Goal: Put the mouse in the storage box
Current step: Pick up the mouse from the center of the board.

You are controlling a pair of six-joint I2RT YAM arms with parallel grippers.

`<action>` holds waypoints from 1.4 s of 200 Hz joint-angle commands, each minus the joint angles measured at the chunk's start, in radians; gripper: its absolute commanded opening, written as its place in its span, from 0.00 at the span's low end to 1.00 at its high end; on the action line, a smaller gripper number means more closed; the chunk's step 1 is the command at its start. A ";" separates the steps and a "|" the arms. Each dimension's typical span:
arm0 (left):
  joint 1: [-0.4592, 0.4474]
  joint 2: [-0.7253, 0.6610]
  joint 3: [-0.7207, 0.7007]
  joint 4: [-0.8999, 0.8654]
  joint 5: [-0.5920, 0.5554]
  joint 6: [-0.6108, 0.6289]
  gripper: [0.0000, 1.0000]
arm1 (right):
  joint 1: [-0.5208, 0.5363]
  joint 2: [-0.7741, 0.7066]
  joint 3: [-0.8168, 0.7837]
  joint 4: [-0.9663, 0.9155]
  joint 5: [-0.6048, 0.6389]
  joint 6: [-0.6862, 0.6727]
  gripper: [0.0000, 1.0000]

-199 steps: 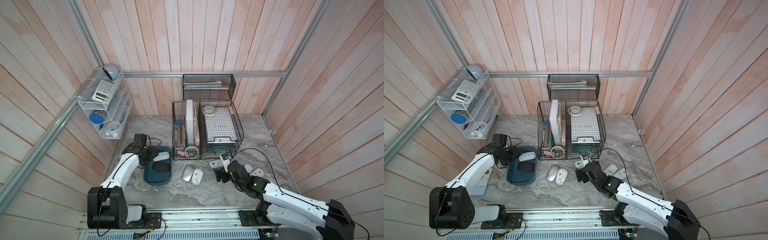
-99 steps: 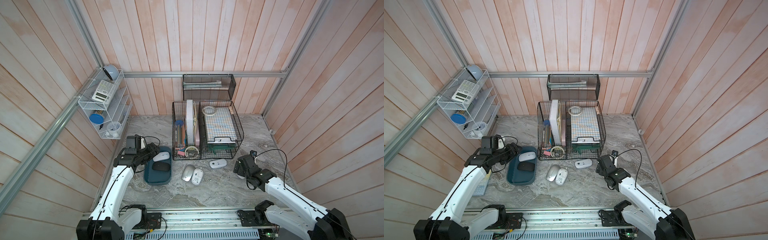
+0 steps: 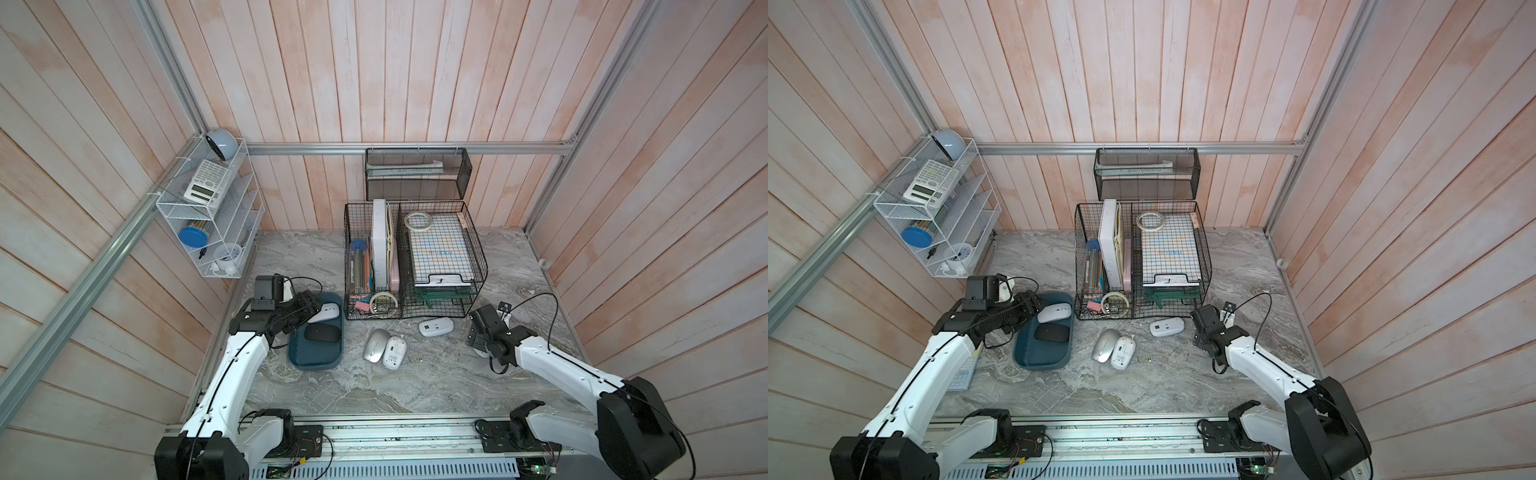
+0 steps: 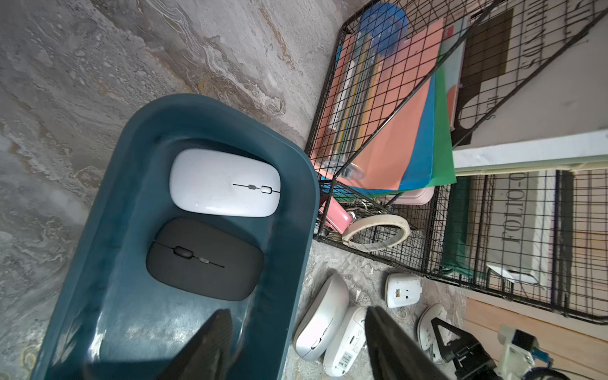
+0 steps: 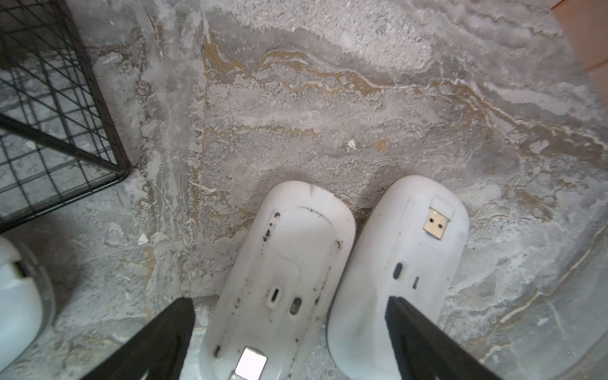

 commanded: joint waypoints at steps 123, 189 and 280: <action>0.004 -0.015 -0.033 0.028 0.037 0.011 0.70 | -0.012 0.233 0.103 -0.014 -0.124 0.046 0.80; 0.004 -0.018 -0.029 0.026 0.071 0.008 0.69 | -0.013 0.194 0.096 -0.057 -0.171 0.029 0.61; -0.029 -0.101 -0.076 0.268 0.469 -0.131 0.69 | 0.040 -0.240 -0.082 0.289 -0.431 -0.390 0.47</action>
